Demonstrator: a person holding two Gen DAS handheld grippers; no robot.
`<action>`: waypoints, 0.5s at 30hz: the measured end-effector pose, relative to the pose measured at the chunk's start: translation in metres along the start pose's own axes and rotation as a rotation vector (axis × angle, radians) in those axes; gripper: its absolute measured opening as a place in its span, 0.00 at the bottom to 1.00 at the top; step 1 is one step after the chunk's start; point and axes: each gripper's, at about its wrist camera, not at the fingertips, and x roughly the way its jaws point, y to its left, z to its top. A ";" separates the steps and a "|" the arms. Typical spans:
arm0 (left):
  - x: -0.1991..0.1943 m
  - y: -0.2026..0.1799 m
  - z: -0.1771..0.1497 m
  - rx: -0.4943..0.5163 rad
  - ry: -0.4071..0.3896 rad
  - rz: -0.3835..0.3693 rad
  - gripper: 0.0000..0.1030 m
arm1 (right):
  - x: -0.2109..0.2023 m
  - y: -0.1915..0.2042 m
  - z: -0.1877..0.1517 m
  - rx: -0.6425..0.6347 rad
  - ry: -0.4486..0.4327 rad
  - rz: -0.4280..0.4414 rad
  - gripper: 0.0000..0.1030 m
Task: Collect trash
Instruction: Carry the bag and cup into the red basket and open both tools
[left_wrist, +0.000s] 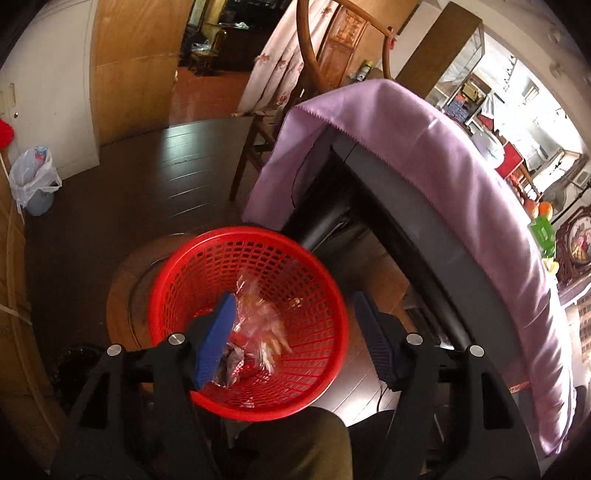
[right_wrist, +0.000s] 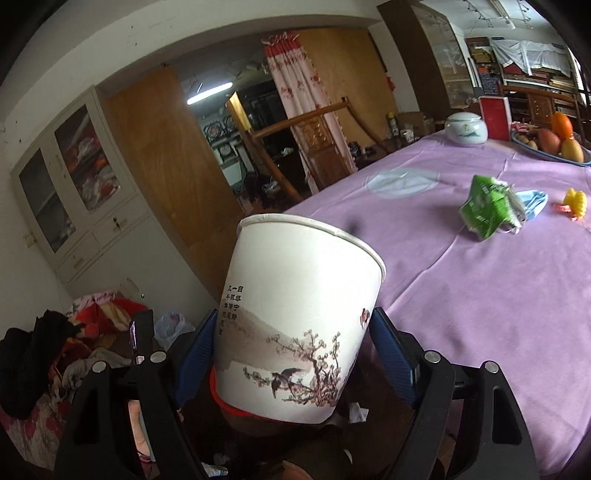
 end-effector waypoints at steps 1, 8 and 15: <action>-0.002 0.001 -0.002 0.011 -0.001 0.014 0.67 | 0.006 0.003 -0.001 -0.003 0.013 0.005 0.78; -0.029 0.021 -0.011 0.009 -0.085 0.151 0.88 | 0.070 0.043 -0.015 -0.062 0.130 0.071 0.78; -0.062 0.076 -0.023 -0.091 -0.107 0.214 0.89 | 0.155 0.089 -0.036 -0.126 0.270 0.132 0.78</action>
